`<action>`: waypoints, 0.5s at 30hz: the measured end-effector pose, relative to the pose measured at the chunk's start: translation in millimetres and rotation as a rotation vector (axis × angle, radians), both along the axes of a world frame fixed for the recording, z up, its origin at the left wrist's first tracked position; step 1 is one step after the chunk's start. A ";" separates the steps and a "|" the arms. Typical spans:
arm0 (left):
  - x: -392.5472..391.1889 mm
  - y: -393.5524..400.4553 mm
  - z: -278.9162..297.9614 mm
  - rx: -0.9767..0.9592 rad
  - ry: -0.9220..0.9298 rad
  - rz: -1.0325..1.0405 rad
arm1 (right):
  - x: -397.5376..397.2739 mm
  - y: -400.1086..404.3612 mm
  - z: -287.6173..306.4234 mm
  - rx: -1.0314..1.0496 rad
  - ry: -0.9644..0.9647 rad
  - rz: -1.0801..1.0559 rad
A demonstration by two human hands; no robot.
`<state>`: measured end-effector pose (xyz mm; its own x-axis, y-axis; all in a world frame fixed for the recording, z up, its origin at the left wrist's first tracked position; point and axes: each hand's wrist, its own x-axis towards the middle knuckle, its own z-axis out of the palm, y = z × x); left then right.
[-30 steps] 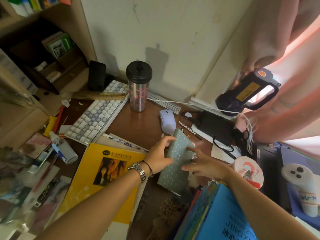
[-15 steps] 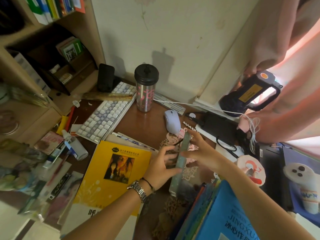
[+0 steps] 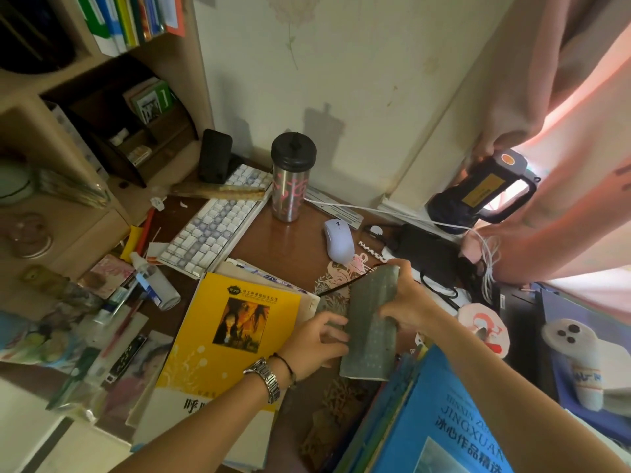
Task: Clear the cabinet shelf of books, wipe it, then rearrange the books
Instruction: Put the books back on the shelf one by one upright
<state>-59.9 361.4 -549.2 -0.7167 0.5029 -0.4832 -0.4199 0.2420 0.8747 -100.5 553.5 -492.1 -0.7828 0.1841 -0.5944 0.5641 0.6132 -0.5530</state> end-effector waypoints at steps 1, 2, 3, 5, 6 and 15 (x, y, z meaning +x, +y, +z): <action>-1.2 -3.6 2.6 -0.014 0.013 0.005 | 0.2 1.0 5.4 0.007 0.042 0.007; -2.5 -7.3 5.6 -0.032 0.028 0.010 | -0.2 2.0 11.0 0.009 0.086 0.010; -4.1 -10.7 9.1 -0.050 0.048 0.016 | -1.4 2.5 17.1 0.005 0.133 0.008; -9.1 -15.9 17.4 -0.072 0.094 0.036 | -4.5 1.9 32.5 -0.040 0.213 -0.020; -12.2 -17.4 22.3 -0.080 0.114 0.056 | -6.3 1.7 40.9 -0.069 0.251 -0.034; -35.5 -35.2 111.1 -0.028 0.328 0.241 | 2.0 -22.9 159.8 -0.404 0.495 -0.033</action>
